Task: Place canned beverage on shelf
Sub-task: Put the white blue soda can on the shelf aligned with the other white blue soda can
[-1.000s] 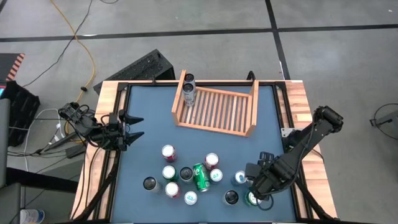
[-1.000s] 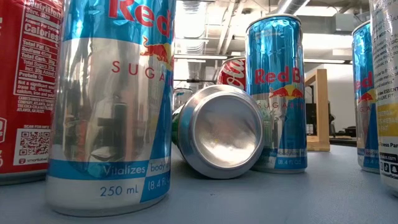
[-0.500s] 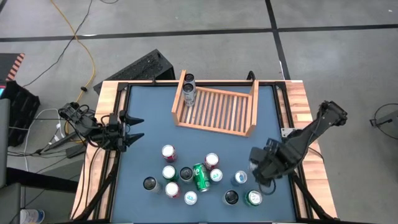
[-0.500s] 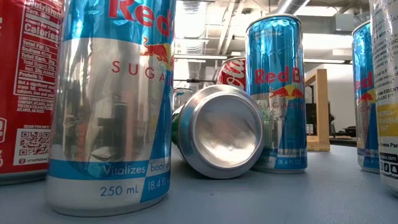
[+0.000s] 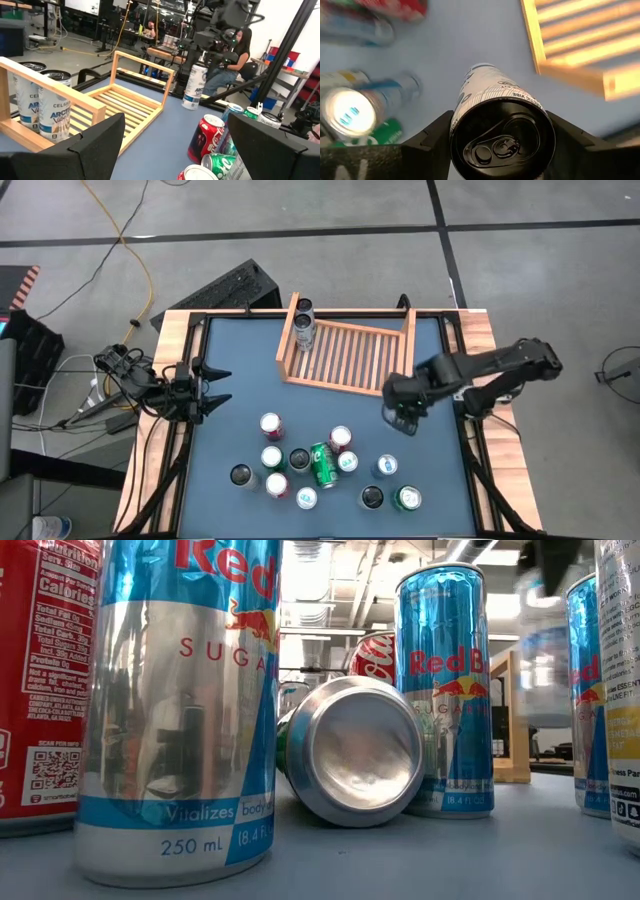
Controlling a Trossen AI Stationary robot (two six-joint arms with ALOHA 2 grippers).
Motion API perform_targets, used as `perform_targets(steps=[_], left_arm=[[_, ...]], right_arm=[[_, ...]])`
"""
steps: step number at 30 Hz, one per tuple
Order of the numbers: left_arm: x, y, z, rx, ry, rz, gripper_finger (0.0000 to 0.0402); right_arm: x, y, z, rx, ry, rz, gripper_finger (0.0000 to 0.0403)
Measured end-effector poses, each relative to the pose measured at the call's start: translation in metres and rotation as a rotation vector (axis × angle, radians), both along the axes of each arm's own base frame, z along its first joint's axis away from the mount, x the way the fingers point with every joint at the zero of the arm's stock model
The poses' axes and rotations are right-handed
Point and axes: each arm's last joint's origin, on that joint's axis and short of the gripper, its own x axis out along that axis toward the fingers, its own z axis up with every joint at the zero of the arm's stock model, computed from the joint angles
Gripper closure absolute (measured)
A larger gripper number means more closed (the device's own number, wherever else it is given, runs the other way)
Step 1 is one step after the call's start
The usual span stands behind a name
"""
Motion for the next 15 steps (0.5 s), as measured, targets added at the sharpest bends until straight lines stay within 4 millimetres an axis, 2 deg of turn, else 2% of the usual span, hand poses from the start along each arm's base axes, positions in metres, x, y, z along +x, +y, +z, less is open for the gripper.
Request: perform_targets(steps=[10, 15], left_arm=[[0.0, 0.0, 0.0, 0.008, 0.001, 0.002, 0.006], [0.0, 0.0, 0.0, 0.005, -0.003, 0.003, 0.006]], right_arm=[[0.032, -0.029, 0.023, -0.012, -0.084, 0.112, 0.0159], [0.058, -0.045, 0.032, -0.05, -0.117, 0.2, 0.0159]])
